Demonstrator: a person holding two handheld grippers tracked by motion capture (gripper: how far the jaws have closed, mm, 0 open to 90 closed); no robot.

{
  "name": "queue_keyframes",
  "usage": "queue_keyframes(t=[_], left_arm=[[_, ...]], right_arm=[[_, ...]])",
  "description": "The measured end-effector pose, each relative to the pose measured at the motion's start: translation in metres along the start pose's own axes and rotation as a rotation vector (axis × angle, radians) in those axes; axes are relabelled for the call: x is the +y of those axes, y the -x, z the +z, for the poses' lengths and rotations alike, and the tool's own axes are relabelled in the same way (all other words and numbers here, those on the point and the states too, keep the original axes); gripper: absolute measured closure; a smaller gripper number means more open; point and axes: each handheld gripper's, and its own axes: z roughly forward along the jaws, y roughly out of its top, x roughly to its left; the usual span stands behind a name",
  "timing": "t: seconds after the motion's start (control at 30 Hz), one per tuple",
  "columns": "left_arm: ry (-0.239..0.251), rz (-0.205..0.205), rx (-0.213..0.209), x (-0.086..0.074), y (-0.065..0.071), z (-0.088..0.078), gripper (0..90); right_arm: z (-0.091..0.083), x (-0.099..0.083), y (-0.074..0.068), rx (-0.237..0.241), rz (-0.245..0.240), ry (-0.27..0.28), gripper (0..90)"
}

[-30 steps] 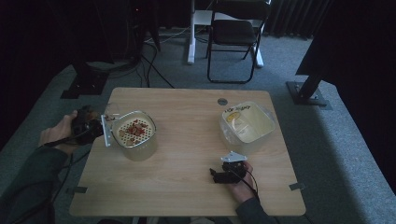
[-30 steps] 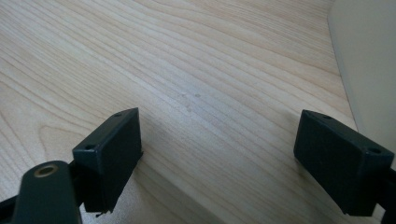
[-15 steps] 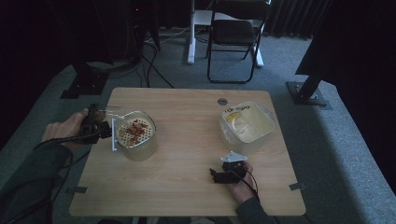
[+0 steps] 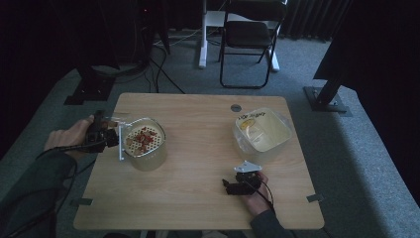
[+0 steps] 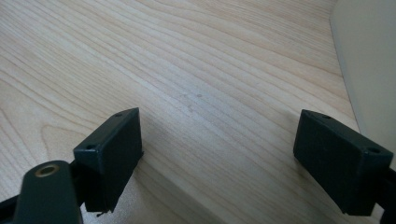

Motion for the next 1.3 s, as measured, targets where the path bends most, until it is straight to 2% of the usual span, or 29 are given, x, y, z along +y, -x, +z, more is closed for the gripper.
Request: queue_keyframes(t=[0.17,0.27,0.33,0.37,0.43,0.5,0.97,1.07,1.13,1.17,1.23,1.3], left_arm=[[-0.014,0.025,0.008,0.0009,0.0004,0.0006,43.5],[-0.029,0.078,0.027,0.0033,0.0017,0.0010,43.5],[-0.034,0.107,0.041,0.0042,0.0013,0.0015,43.5],[-0.034,0.107,0.041,0.0042,0.0013,0.0015,43.5],[-0.041,0.151,0.055,0.0056,0.0018,0.0021,43.5],[-0.046,0.173,0.062,0.0063,0.0017,0.0023,43.5],[-0.047,0.182,0.071,0.0079,-0.0008,0.0030,43.5],[-0.045,0.137,0.062,0.0065,-0.0032,0.0049,43.6],[-0.050,0.127,0.061,0.0055,-0.0035,0.0061,43.6],[-0.048,0.138,0.064,0.0051,-0.0018,0.0066,43.6],[-0.044,0.110,0.060,0.0036,-0.0023,0.0058,43.6],[-0.045,0.122,0.055,0.0027,-0.0011,0.0053,43.7]], right_arm=[[0.0000,0.0000,0.0000,0.001,0.000,0.000,15.1],[0.0000,0.0000,0.0000,0.001,0.000,0.000,15.1],[0.0000,0.0000,0.0000,0.001,0.000,0.000,15.1],[0.0000,0.0000,0.0000,0.001,0.000,0.000,15.1],[0.0000,0.0000,0.0000,0.000,0.000,0.000,15.1],[0.0000,0.0000,0.0000,0.000,0.000,0.000,15.1],[0.0002,0.0001,-0.0001,0.002,-0.001,0.001,15.1],[0.0002,0.0001,-0.0001,0.003,-0.002,0.001,15.1],[0.0002,0.0001,-0.0002,0.003,-0.001,0.000,15.1],[0.0002,0.0001,-0.0001,0.003,-0.002,0.001,15.1],[0.0002,0.0001,-0.0001,0.004,-0.002,0.000,15.1],[0.0003,0.0002,-0.0001,0.004,-0.003,0.001,15.1]])
